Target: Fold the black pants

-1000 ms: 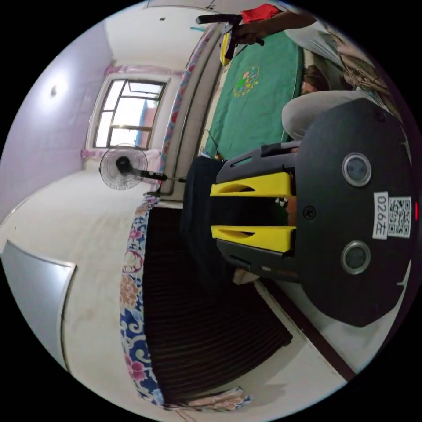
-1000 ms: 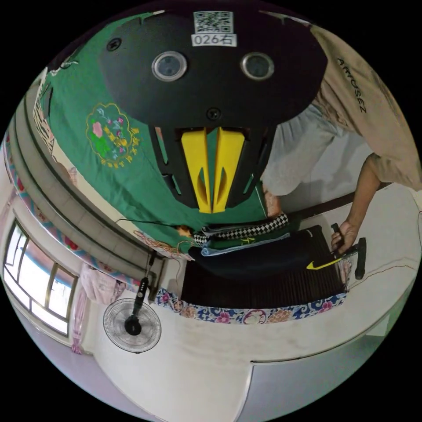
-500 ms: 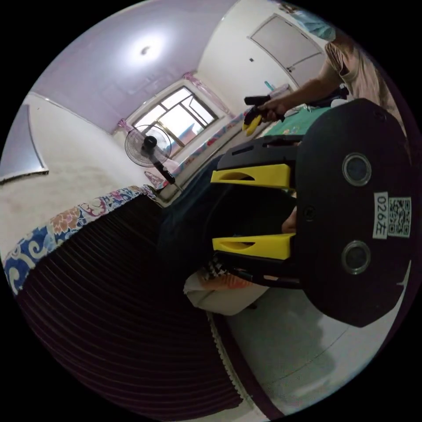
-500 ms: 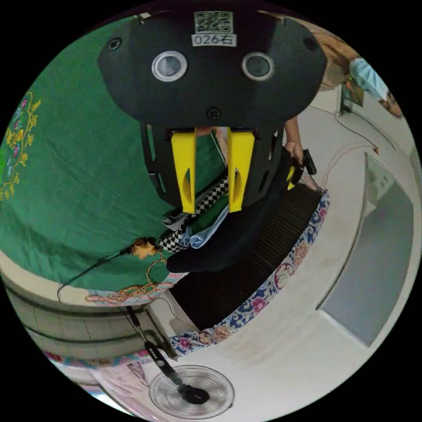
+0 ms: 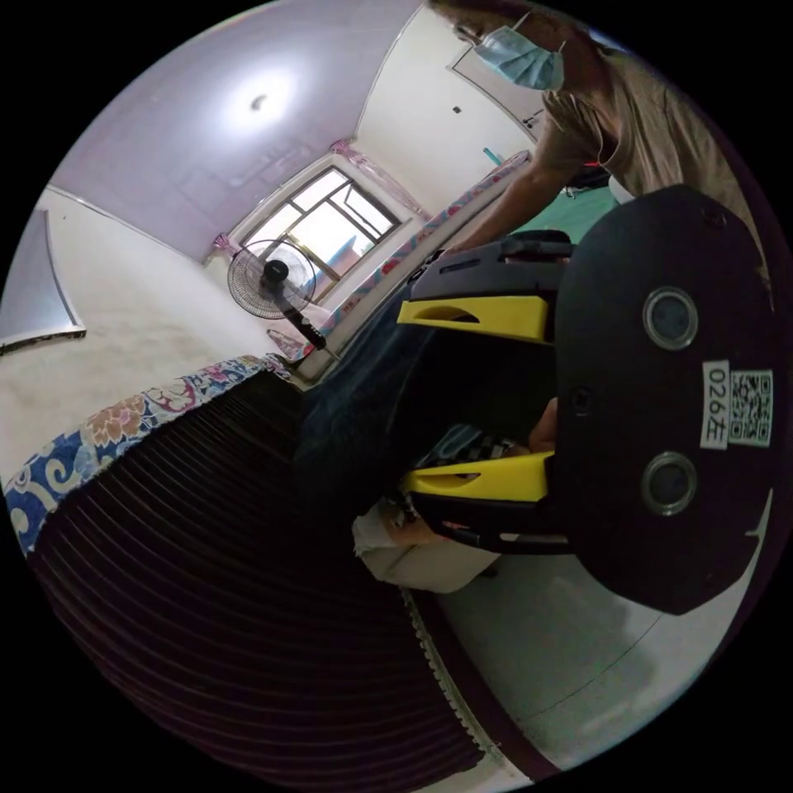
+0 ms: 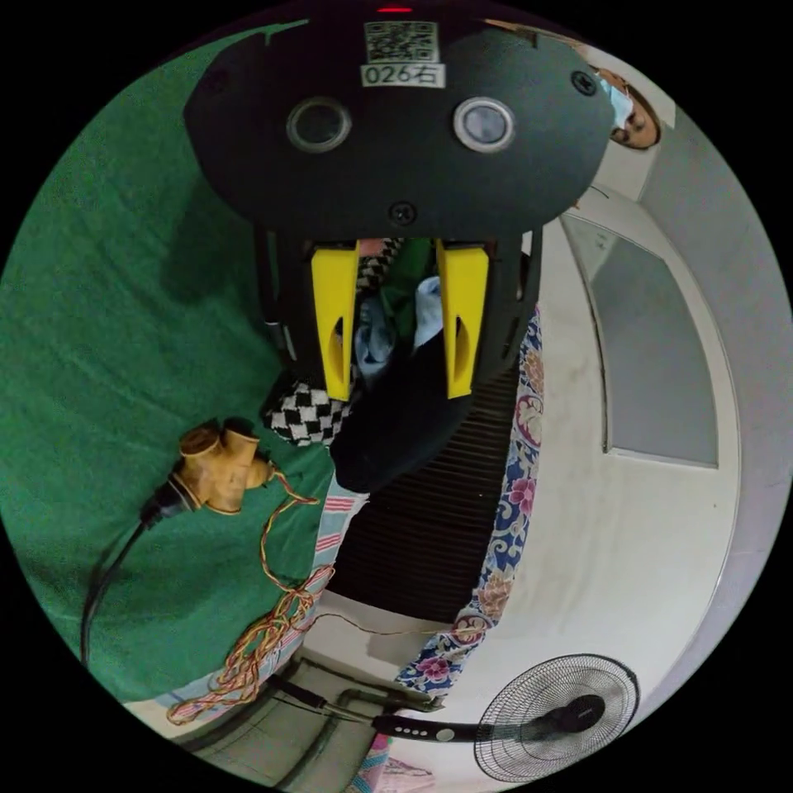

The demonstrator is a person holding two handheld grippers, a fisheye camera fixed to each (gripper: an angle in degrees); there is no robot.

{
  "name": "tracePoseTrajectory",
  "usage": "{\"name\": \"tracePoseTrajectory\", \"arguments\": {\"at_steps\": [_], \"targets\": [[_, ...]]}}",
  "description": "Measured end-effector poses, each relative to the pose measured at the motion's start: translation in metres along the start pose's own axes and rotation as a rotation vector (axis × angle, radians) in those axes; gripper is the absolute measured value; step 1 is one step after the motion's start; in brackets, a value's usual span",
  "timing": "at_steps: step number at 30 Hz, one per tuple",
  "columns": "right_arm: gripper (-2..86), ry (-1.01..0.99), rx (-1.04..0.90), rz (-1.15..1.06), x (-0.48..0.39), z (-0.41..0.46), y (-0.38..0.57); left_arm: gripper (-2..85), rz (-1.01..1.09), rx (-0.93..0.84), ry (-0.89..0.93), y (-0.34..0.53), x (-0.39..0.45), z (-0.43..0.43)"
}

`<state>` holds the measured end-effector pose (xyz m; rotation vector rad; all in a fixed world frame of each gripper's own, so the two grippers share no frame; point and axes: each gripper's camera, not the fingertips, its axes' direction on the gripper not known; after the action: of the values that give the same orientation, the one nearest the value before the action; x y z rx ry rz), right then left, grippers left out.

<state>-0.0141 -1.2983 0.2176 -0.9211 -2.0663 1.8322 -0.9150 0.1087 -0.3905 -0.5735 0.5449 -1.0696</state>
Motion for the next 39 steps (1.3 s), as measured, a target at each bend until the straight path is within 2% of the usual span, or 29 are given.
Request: {"name": "tracePoseTrajectory", "arguments": {"at_steps": [5, 10, 12, 14, 18, 21, 24, 27, 32, 35, 39], "targets": [[17.4, -0.062, -0.034, 0.013, 0.005, 0.028, -0.039, 20.9, -0.022, -0.033, 0.019, -0.034, -0.004, 0.004], [14.1, 0.093, -0.024, -0.04, -0.032, 0.035, -0.052, 19.6, -0.009, -0.116, -0.053, -0.068, 0.009, 0.011], [11.3, 0.168, -0.003, -0.132, -0.061, 0.032, -0.049, 20.6, 0.019, -0.136, -0.069, -0.075, 0.017, 0.012], [6.7, 0.287, 0.035, -0.321, -0.109, 0.028, -0.035, 20.3, 0.038, -0.165, -0.073, -0.081, 0.026, 0.015], [2.6, 0.403, 0.083, -0.566, -0.186, 0.027, -0.001, 12.1, 0.005, -0.24, -0.125, -0.089, 0.028, 0.03], [1.6, 0.365, 0.114, -0.652, -0.24, 0.023, 0.032, 6.2, -0.043, -0.102, -0.088, -0.081, 0.034, 0.023], [1.0, 0.307, 0.112, -0.74, -0.292, 0.016, 0.074, 4.4, -0.056, 0.074, -0.085, -0.064, 0.06, 0.006], [0.8, 0.255, 0.127, -0.886, -0.344, -0.007, 0.125, 3.5, 0.049, 0.208, -0.133, -0.045, 0.11, -0.008], [0.7, 0.088, 0.225, -1.019, -0.397, -0.106, 0.216, 3.0, 0.235, 0.419, -0.144, -0.007, 0.206, -0.034], [0.8, 0.09, 0.308, -1.068, -0.41, -0.182, 0.263, 2.8, 0.377, 0.484, -0.05, 0.016, 0.273, -0.044], [1.0, 0.112, 0.4, -1.082, -0.407, -0.282, 0.311, 2.9, 0.483, 0.463, 0.235, 0.042, 0.354, -0.012]]}}
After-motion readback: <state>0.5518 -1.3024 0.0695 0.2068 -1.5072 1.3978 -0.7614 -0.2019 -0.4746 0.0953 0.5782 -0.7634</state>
